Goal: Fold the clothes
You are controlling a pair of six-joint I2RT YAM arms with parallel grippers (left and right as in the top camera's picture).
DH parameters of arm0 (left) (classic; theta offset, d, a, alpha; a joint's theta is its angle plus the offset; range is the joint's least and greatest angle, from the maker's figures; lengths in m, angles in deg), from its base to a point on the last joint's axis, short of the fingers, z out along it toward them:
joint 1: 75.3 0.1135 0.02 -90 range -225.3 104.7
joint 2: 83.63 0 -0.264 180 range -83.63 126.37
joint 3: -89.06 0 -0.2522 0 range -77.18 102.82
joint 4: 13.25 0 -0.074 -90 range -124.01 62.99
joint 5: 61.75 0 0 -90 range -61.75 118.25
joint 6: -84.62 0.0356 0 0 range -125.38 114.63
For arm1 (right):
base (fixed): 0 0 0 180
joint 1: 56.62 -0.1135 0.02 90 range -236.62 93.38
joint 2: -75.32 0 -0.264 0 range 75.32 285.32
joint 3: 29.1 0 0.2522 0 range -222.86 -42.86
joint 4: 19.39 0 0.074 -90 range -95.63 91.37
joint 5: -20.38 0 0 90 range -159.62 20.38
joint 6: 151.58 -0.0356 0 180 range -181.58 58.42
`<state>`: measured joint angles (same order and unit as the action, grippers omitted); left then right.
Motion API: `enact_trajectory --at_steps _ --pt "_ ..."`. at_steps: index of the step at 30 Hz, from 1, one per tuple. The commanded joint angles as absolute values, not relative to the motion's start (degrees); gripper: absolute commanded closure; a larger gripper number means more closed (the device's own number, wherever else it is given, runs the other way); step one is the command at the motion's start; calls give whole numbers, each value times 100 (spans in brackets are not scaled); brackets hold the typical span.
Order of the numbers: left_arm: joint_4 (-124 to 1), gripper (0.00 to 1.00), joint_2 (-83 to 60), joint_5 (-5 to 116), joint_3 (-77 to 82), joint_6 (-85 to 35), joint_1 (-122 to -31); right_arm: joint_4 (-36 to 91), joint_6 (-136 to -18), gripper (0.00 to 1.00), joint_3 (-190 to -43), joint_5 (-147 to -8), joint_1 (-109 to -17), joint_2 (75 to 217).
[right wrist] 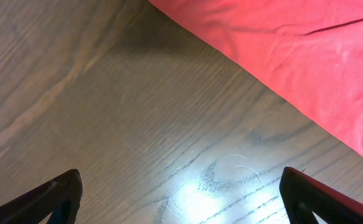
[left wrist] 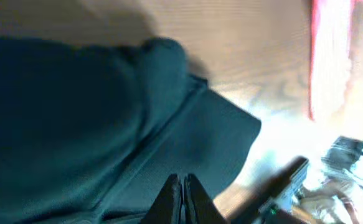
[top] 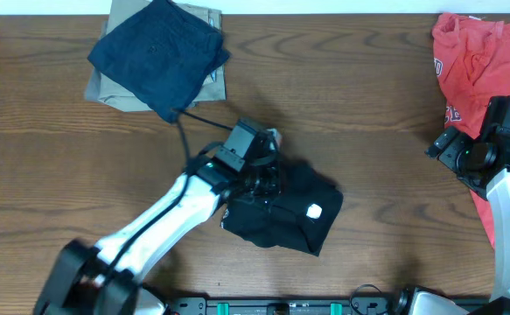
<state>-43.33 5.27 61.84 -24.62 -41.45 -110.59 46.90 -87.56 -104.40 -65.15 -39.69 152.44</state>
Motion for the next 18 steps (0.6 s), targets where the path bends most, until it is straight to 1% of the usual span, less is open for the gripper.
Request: enact_trajectory --at_steps 1,5,8,13,18 --pt "-3845 94 1144 7340 -2550 -4097 -11042 4690 -8723 1 -10468 -6515 -3943 15194" --pt "-3043 94 1920 8046 -2548 -4103 -11042 4690 -8723 1 -10468 -6515 -3943 15194" --pt "-2669 94 2409 8214 -2548 -4152 -11042 4690 -8723 1 -10468 -6515 -3943 15194" --pt "-2394 93 2903 8271 -2548 -4160 -11042 4690 -8723 1 -10468 -6515 -3943 15194" --pt "-2388 93 2873 8315 -2515 -4103 -11040 4690 -8723 1 -10468 -6515 -3943 15194"
